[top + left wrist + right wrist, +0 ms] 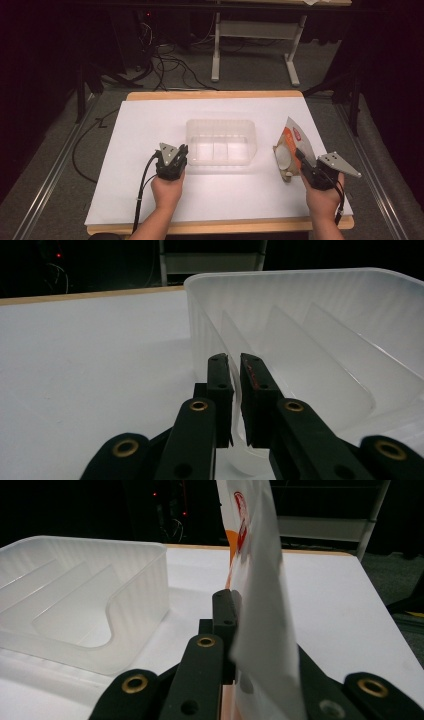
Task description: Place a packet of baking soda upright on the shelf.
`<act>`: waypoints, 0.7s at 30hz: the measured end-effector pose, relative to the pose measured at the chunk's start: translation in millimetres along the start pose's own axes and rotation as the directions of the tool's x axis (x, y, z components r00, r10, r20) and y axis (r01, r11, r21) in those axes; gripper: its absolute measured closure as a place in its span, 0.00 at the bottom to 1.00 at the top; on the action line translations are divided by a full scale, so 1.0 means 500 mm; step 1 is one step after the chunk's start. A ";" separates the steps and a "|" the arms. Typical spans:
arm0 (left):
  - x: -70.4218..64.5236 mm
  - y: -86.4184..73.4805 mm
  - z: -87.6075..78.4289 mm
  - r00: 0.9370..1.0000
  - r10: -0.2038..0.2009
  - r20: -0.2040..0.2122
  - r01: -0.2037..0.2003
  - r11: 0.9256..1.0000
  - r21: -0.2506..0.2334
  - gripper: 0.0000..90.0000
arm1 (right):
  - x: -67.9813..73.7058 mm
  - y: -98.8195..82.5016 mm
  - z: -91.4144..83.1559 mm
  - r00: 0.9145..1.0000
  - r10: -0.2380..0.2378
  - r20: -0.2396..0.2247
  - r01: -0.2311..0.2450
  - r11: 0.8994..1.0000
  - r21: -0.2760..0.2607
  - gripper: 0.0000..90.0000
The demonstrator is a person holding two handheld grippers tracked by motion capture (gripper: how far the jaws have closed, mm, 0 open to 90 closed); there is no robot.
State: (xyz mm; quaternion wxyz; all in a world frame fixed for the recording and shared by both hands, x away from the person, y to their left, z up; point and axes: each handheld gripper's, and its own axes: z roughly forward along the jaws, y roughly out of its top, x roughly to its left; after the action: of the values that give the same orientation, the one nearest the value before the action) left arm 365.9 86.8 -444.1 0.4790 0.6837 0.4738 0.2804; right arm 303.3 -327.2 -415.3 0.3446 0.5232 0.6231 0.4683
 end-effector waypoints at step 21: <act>0.086 0.053 -0.063 0.976 0.149 0.160 -0.153 0.988 0.012 0.39 | 0.008 0.033 -0.016 1.000 -0.012 -0.012 0.011 0.998 -0.068 1.00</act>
State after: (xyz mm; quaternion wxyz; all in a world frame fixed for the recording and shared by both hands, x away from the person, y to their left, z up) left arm 366.4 136.3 -410.7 0.4843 0.7435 0.3843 0.2549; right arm 300.4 -324.6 -396.6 0.3608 0.5045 0.6122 0.4904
